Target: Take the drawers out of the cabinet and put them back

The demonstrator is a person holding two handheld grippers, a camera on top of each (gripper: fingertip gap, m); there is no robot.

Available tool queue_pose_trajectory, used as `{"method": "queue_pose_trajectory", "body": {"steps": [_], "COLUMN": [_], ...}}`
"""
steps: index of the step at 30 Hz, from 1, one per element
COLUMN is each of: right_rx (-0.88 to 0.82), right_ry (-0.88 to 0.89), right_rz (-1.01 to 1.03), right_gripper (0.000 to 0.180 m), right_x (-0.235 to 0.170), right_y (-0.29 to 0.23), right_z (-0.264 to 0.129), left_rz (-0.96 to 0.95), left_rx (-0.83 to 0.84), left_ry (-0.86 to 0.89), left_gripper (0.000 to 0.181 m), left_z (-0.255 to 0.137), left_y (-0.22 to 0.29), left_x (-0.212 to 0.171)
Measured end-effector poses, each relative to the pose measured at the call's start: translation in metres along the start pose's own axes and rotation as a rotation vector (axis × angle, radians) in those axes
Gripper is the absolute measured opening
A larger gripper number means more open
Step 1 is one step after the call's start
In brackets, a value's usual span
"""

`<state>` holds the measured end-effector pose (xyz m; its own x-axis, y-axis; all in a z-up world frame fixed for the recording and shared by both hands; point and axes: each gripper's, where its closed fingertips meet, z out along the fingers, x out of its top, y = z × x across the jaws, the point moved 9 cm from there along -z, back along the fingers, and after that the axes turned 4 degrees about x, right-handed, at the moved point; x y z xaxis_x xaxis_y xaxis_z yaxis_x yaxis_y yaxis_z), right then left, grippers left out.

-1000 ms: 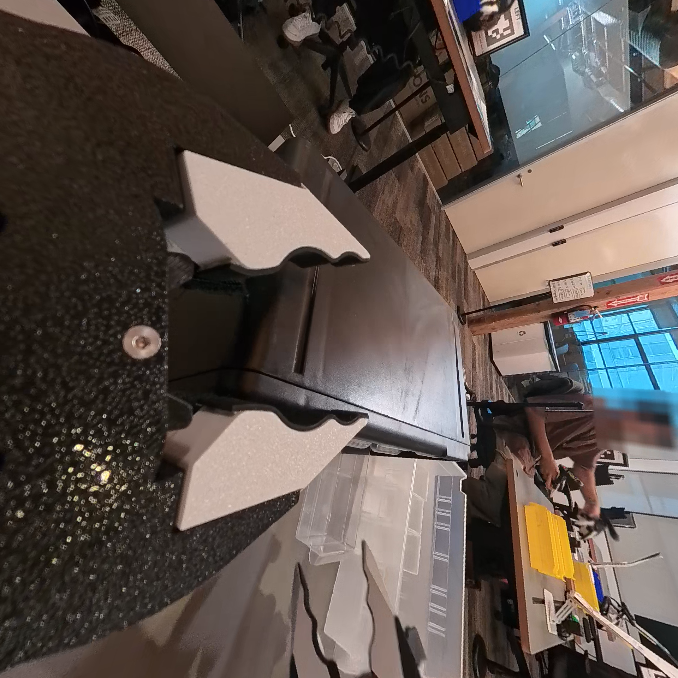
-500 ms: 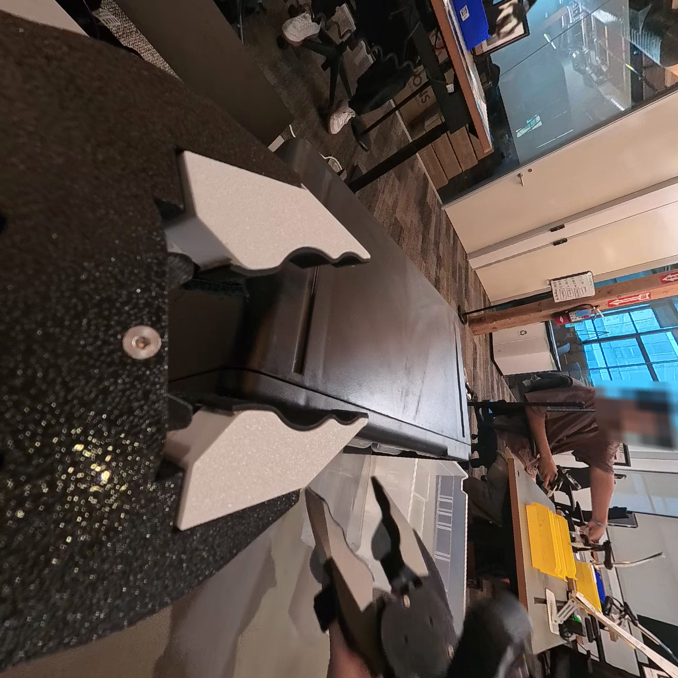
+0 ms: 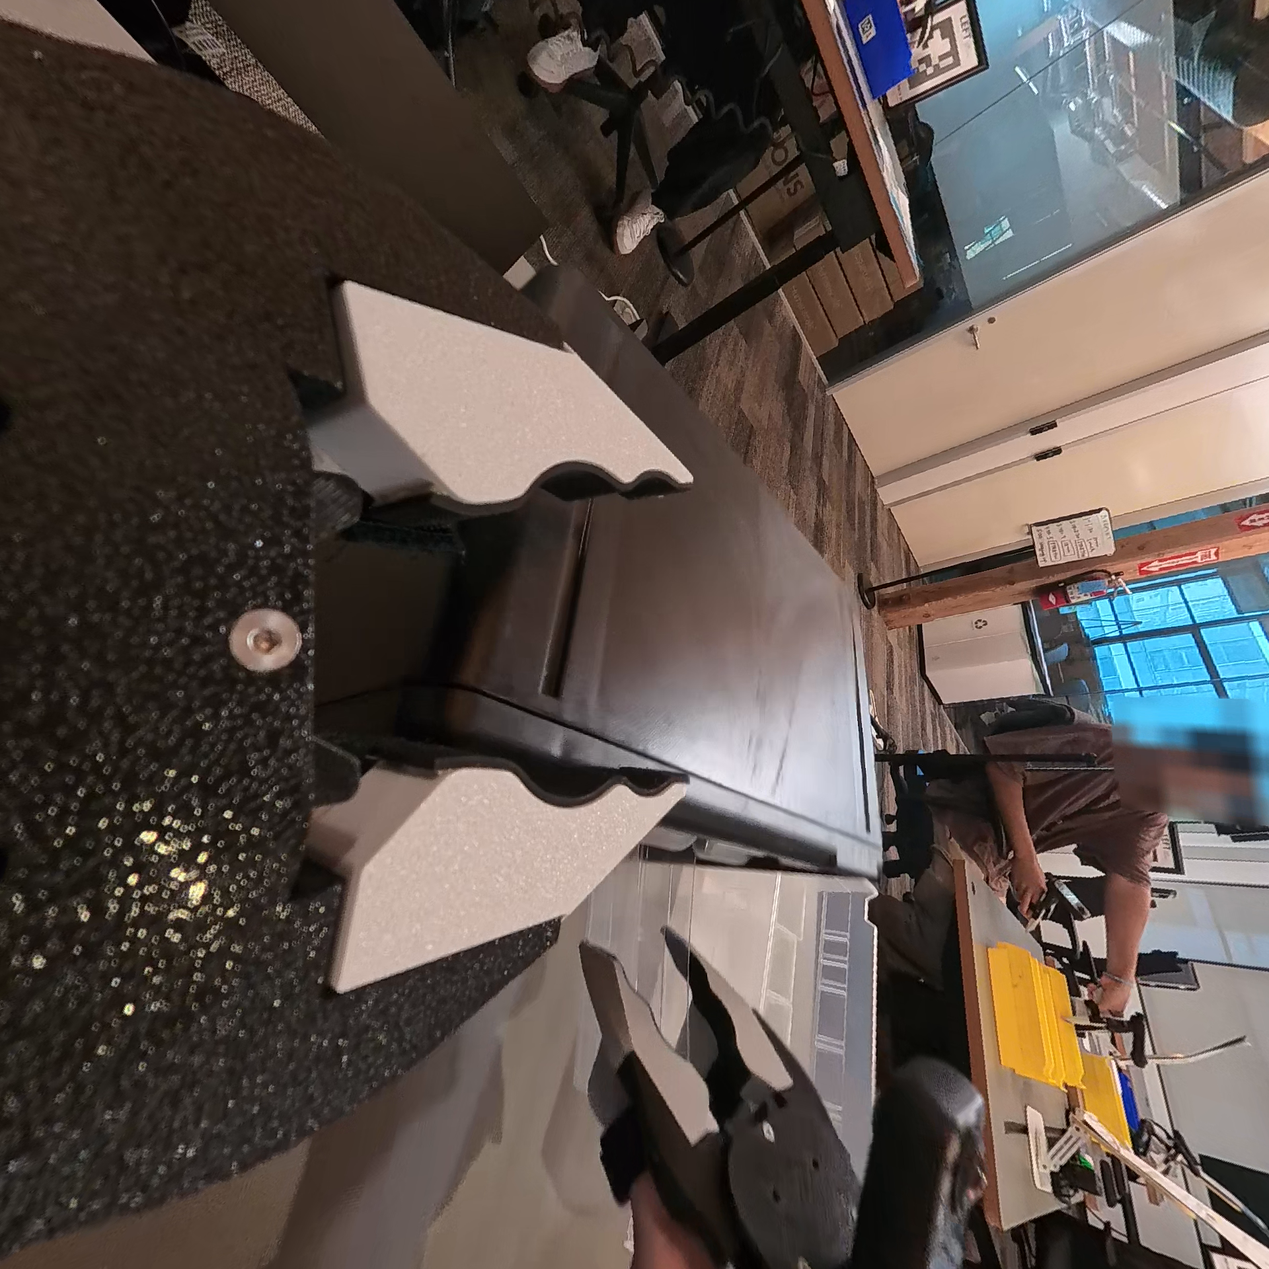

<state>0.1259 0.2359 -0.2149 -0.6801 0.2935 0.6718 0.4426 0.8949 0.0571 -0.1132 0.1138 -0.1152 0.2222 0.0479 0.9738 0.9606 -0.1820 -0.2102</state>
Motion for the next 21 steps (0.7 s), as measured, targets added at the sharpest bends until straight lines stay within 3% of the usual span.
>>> {"method": "queue_pose_trajectory", "body": {"steps": [8,16,21], "right_rx": [0.034,-0.155,-0.121], "right_ry": [0.017,0.107,0.276], "right_rz": [0.097,0.098,0.199], "right_gripper": [0.060,0.061,0.061], "right_x": [-0.011,-0.020,-0.031], "right_y": [-0.009,-0.030,-0.032], "right_z": [-0.014,-0.005,-0.002], "left_rz": [-0.004,0.013,0.016], "left_rx": [-0.005,0.007,0.010], "left_ry": [0.001,-0.002,-0.001], "left_gripper": [0.081,0.081,0.082], "left_z": [0.002,0.002,0.002], "left_y": [0.002,0.003,0.004], "left_x": [0.001,0.002,0.002]}}
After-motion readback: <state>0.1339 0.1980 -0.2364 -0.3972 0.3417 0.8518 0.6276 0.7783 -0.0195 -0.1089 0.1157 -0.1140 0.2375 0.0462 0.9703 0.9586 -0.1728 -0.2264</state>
